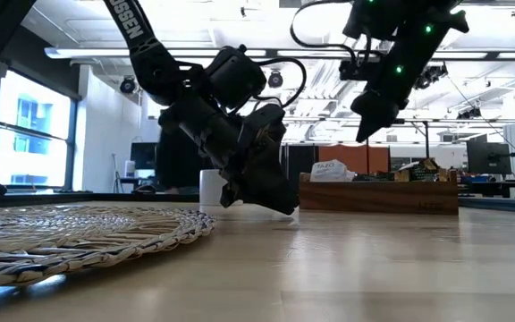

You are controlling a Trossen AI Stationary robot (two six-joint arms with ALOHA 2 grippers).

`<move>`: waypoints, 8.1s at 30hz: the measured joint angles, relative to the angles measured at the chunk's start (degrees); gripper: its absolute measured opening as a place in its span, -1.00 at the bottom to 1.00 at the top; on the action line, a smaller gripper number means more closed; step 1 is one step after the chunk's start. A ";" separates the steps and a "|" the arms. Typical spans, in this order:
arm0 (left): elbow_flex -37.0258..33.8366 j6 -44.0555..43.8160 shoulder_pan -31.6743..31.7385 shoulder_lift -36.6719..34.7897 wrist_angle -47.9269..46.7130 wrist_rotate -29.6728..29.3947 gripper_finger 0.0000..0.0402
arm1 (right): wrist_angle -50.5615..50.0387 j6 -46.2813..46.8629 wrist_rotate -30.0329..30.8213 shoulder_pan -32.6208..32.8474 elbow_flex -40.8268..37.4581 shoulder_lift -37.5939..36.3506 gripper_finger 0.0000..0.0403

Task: Pick & Place Tea
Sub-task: Put the black tea bag into the middle section of the wooden organizer

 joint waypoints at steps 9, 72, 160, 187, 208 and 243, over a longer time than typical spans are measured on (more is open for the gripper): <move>0.05 2.43 0.00 -0.07 0.90 0.06 -0.51 | 1.35 5.60 -13.93 5.51 6.95 -0.07 -0.47; 2.27 -0.12 -3.82 -0.11 19.47 18.14 -0.51 | -1.94 42.06 -43.20 45.99 -0.99 17.61 -0.44; 10.54 13.53 -6.01 -20.70 -31.74 -3.30 -0.51 | -8.61 -49.05 7.49 0.81 4.84 16.09 -0.99; 10.47 13.64 -6.16 -24.24 -34.77 -3.19 -0.51 | -27.52 -14.31 -5.71 15.61 24.58 15.94 -0.60; 10.54 9.25 -15.10 -31.23 -32.43 -13.09 -0.51 | 6.64 30.64 -22.53 47.93 7.01 16.33 -0.27; 10.54 6.67 -14.93 -31.19 -33.60 -17.10 -0.51 | 51.05 -27.88 1.01 43.76 -13.54 12.48 -0.97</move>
